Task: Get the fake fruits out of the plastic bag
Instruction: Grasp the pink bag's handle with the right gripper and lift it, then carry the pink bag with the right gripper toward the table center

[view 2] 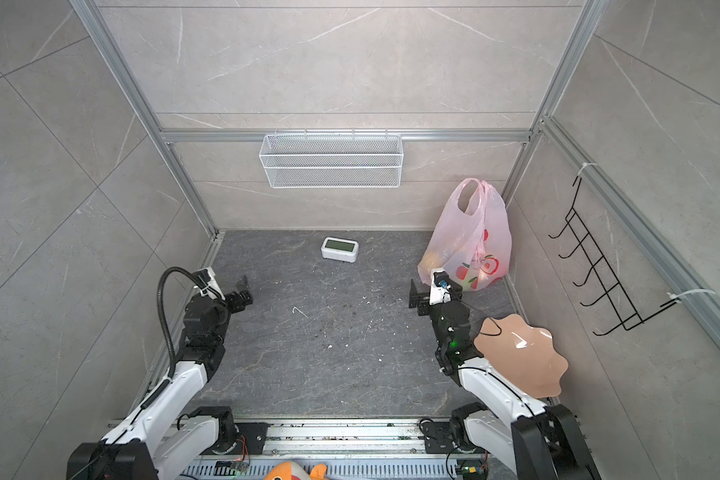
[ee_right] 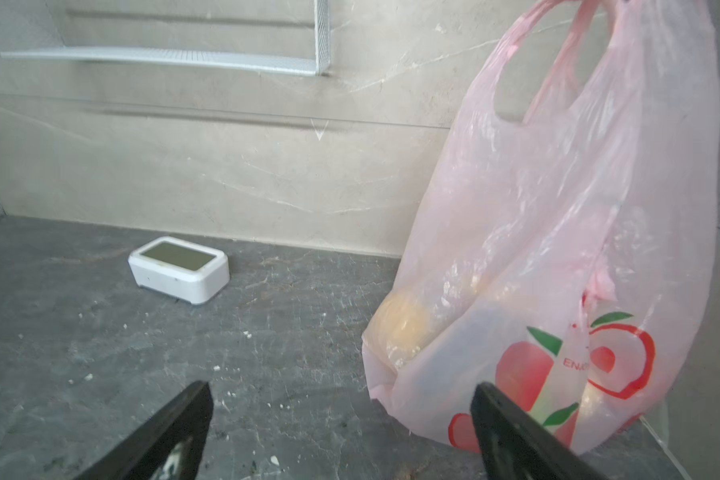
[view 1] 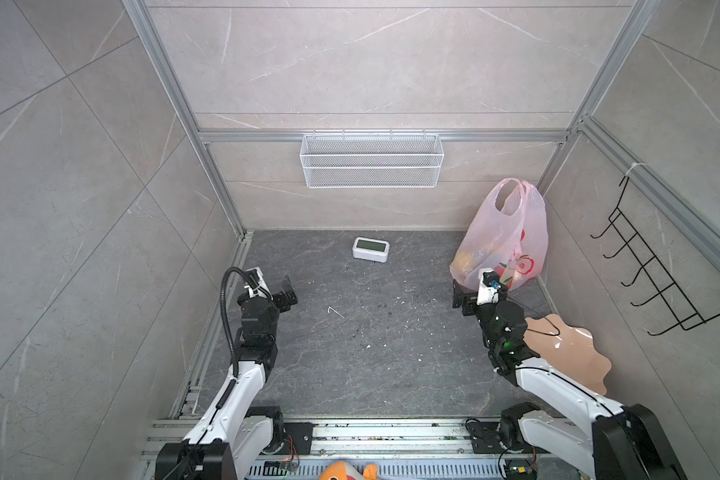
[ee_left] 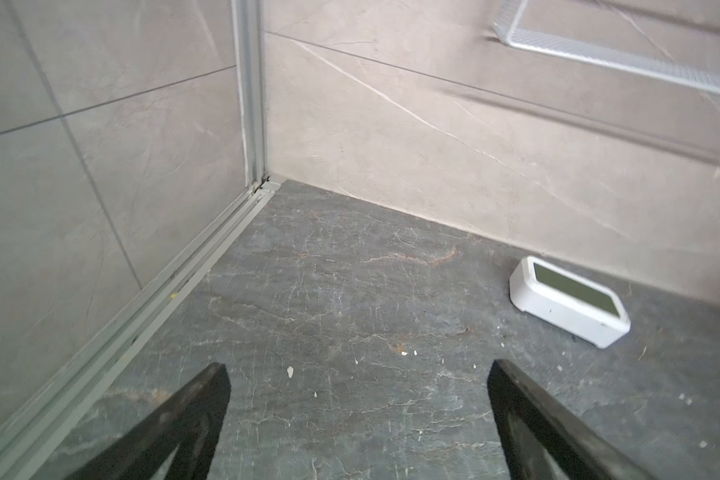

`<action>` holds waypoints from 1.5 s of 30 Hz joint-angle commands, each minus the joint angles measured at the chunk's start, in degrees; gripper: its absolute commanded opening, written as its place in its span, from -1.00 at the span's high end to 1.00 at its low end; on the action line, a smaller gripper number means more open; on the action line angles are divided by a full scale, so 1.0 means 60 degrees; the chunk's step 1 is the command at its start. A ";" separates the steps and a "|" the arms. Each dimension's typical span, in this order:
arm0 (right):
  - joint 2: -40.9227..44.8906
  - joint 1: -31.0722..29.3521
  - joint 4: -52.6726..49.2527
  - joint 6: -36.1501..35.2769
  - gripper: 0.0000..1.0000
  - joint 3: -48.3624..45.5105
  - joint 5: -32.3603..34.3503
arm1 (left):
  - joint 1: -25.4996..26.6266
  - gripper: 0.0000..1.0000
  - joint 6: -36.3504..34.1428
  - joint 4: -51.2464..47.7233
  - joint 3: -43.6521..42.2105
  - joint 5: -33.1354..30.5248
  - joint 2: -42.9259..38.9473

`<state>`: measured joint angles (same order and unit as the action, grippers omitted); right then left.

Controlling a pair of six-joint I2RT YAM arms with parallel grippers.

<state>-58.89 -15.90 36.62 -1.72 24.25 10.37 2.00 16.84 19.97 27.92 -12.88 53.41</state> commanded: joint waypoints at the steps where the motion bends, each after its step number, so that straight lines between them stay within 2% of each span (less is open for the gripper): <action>1: 0.0602 -0.0051 -0.2444 0.1195 -1.00 0.1506 -0.0176 | -0.0005 -1.00 0.1859 -0.2566 0.1081 -0.0668 -0.0078; 4: 0.0623 -0.0045 -0.4791 0.2298 -1.00 0.3090 0.0400 | -0.0005 -1.00 0.2092 -0.2930 0.1218 -0.0651 -0.0138; 7: 0.0061 -0.0031 -0.6748 0.3359 -1.00 0.4545 0.2175 | -0.0014 -1.00 0.3038 -0.3163 0.0978 -0.0971 -0.0516; 8: -0.0187 0.0053 -0.7277 0.3452 -1.00 0.4977 0.2560 | -0.0017 -1.00 0.3666 -0.3510 0.0899 -0.1195 -0.0653; 10: -0.0595 0.0249 -0.7482 0.3214 -1.00 0.5389 0.2577 | -0.0034 -1.00 0.3391 -0.2859 0.0517 -0.0664 -0.0850; 12: -0.0886 0.0396 -0.7251 0.3347 -0.99 0.5495 0.2964 | -0.0030 -1.00 0.3039 -0.2377 0.0304 0.0067 -0.0909; 16: -0.1614 0.0538 -0.6116 0.3066 -1.00 0.5509 0.3043 | -0.0038 -1.00 0.2371 -0.2254 0.0421 0.1316 -0.0597; 20: -0.2890 0.0540 -0.5669 0.2614 -1.00 0.6263 0.3519 | 0.0078 -0.99 0.2322 -0.2077 0.0073 0.2135 -0.0541; 24: -0.3760 0.0732 -0.4902 0.2443 -1.00 0.6493 0.4219 | 0.0172 -0.99 0.1978 -0.1831 -0.0439 0.2303 -0.0717; 34: -0.4715 0.1666 -0.3178 0.2173 -1.00 0.6319 0.4842 | 0.0198 -1.00 0.1471 -0.1166 -0.0830 0.2716 -0.0440; 41: -0.5498 0.2356 -0.2610 0.2434 -1.00 0.6474 0.3656 | 0.0195 -0.99 0.1462 -0.0899 -0.0891 0.2817 -0.0167; 45: -0.6266 0.2567 -0.2485 0.2521 -1.00 0.7021 0.3450 | 0.0207 -0.99 0.1456 -0.0783 -0.0875 0.2878 0.0073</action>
<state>-93.76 -1.04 19.38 12.45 63.09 33.36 3.01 27.35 12.01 22.46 3.38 53.25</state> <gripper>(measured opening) 0.994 0.998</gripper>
